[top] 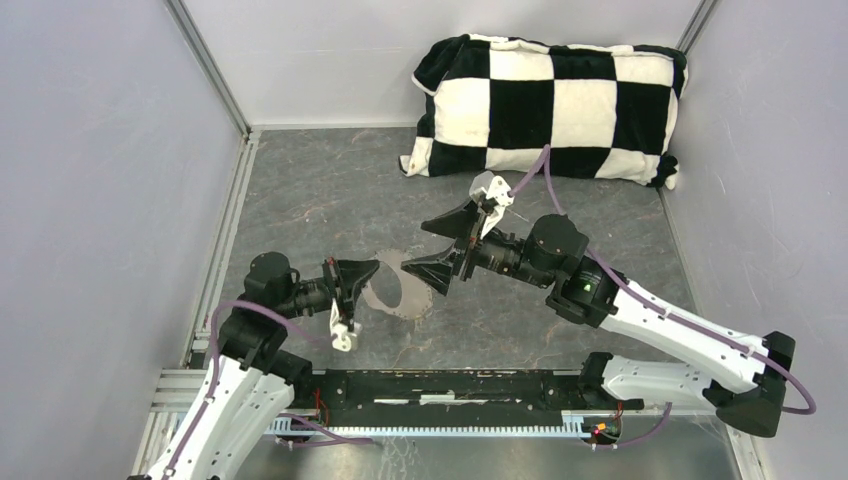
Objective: Put the keys on the keyring
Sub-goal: Adjust the key on the keyring.
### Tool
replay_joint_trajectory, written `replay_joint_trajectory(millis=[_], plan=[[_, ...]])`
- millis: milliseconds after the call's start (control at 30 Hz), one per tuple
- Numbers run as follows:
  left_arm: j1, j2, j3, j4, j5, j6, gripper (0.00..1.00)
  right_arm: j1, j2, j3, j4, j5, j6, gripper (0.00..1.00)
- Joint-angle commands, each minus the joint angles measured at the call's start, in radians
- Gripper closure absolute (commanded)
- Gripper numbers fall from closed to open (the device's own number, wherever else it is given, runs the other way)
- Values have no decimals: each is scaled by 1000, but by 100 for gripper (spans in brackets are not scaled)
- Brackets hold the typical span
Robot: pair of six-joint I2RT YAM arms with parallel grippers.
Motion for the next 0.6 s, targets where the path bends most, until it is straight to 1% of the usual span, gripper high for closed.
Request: replay_joint_trajectory(millis=[0, 100, 167, 233, 267, 367, 567], plan=[[1, -36, -23, -21, 125, 597, 96, -42, -23, 32, -174, -2, -28, 2], [0, -36, -65, -22, 165, 931, 95, -99, -1, 15, -180, -81, 3, 2], [1, -14, -61, -35, 184, 1101, 95, -130, 18, 2, -175, -142, 20, 2], [1, 12, -42, -54, 198, 1221, 96, -160, 40, -15, -151, -222, 44, 2], [1, 23, -32, -53, 209, 1247, 97, -174, 53, -22, -117, -261, 64, 2], [1, 40, -10, -29, 239, 1255, 98, -185, 97, -46, -51, -370, 127, 2], [0, 31, 3, -7, 279, 1257, 98, -196, 169, -137, 68, -432, 233, 2]])
